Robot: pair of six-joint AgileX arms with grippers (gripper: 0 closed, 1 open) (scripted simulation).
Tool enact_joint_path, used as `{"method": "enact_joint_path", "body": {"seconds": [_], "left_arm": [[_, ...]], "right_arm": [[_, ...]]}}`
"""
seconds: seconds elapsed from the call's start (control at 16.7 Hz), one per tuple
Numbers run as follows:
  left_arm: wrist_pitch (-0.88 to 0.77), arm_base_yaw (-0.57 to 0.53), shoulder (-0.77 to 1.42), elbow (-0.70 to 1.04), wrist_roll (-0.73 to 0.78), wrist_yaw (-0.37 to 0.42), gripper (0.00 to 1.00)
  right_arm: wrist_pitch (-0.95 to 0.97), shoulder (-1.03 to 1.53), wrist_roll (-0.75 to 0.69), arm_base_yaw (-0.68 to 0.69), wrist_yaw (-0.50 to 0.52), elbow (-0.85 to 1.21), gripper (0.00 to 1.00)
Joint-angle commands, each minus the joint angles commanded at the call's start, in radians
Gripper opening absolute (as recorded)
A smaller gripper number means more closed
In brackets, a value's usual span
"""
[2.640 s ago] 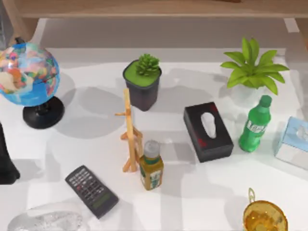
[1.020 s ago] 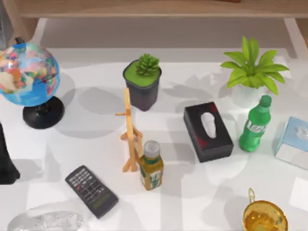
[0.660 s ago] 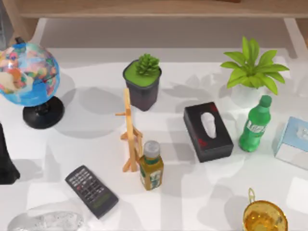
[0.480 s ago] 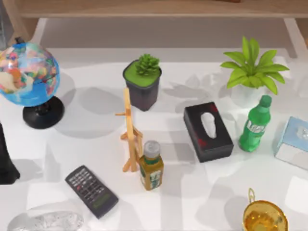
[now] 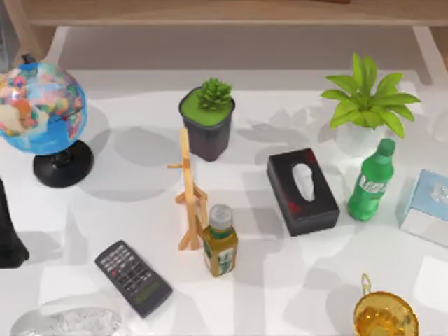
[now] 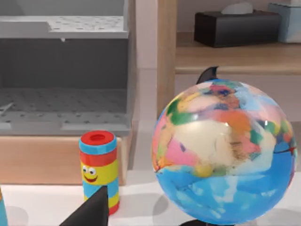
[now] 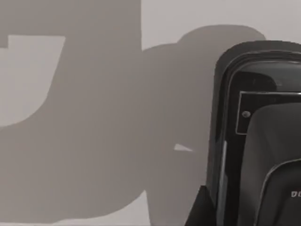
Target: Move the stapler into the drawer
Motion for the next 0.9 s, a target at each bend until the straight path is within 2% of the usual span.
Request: {"method": "enact_joint_path", "body": {"seconds": [0.54,0.9], "left_arm": [[0.000,0.000,0.000,0.000,0.000,0.000,1.00],[0.000,0.000,0.000,0.000,0.000,0.000,1.00]], "right_arm": [[0.000,0.000,0.000,0.000,0.000,0.000,0.98],[0.000,0.000,0.000,0.000,0.000,0.000,1.00]]}}
